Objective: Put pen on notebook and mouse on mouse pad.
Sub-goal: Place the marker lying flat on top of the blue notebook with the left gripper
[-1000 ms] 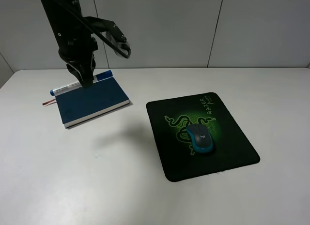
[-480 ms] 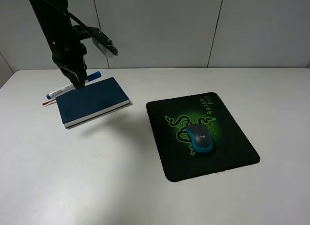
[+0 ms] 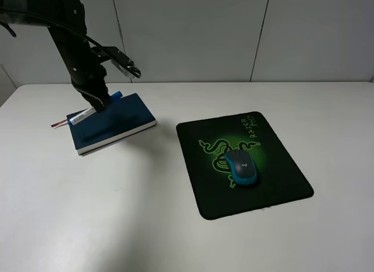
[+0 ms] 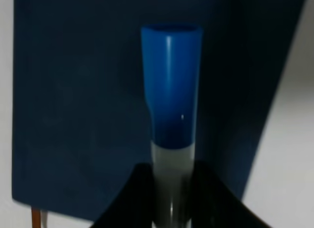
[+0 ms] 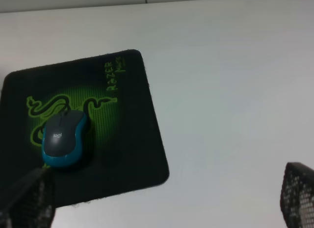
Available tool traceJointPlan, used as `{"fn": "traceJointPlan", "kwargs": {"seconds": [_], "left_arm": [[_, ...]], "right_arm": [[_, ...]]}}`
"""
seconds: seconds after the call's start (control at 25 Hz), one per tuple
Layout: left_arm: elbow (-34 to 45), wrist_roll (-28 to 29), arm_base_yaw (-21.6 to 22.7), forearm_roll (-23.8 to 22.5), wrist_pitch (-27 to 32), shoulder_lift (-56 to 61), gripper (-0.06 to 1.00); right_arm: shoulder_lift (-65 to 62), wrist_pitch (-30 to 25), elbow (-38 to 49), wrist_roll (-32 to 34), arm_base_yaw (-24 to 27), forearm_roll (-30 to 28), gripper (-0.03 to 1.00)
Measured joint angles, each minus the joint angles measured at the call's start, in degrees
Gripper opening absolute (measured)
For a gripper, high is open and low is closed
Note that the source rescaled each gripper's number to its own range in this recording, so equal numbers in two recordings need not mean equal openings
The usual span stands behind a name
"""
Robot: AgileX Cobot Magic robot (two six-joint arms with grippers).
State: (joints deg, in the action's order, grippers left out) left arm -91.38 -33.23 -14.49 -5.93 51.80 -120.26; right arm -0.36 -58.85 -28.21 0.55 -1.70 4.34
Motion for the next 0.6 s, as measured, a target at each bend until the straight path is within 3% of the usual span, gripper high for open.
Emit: {"fn": "traceJointPlan", "kwargs": {"seconds": [0.6], "left_arm": [[-5.4, -2.6, 0.1, 0.3, 1.2, -7.0, 0.00]], "right_arm": [[0.0, 0.0, 0.0, 0.0, 0.0, 0.0, 1.00]]}}
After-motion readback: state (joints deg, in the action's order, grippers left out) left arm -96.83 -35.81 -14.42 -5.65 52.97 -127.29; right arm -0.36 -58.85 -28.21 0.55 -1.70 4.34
